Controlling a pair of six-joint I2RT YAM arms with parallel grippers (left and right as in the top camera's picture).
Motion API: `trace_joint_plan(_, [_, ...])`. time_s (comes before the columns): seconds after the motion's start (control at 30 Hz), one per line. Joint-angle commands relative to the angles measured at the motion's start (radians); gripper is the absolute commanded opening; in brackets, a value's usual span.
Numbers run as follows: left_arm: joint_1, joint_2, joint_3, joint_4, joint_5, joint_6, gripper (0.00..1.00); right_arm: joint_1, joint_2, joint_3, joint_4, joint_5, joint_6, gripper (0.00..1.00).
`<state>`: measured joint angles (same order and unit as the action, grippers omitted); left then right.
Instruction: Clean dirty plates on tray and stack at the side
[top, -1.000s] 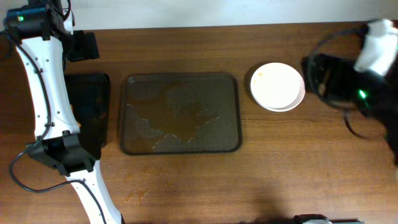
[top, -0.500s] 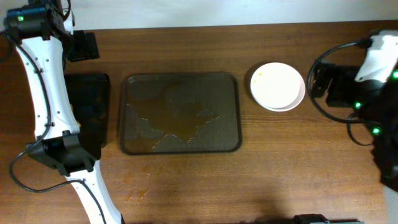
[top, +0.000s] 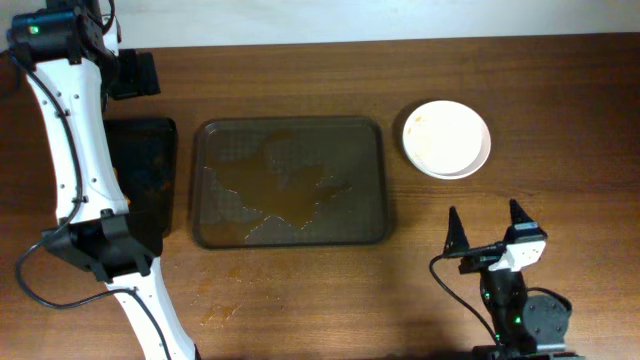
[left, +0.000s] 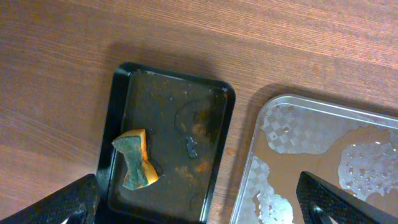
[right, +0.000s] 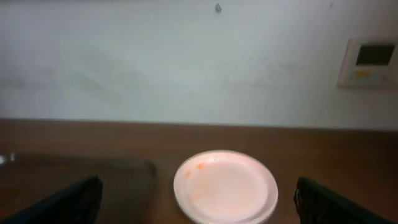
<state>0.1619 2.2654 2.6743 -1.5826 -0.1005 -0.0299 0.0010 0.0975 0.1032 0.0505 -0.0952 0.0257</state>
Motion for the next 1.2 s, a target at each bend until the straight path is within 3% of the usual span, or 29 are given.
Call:
trace_joint_plan(0.0, [0.003,0.001,0.0,0.002,0.007,0.0,0.99,0.006,-0.06,-0.057,0.031,-0.006,-0.002,0.98])
trace_joint_plan(0.27, [0.003,0.001,0.0,0.002,0.007,0.0,0.99,0.005,-0.094,-0.098,0.015,-0.006,-0.003,0.98])
trace_joint_plan(0.37, [0.003,0.001,0.0,0.002,0.007,0.0,0.99,0.005,-0.093,-0.098,-0.123,0.0,-0.001,0.98])
trace_joint_plan(1.17, [0.004,-0.007,-0.003,-0.01,-0.011,0.0,0.99,0.005,-0.091,-0.098,-0.122,0.001,0.0,0.98])
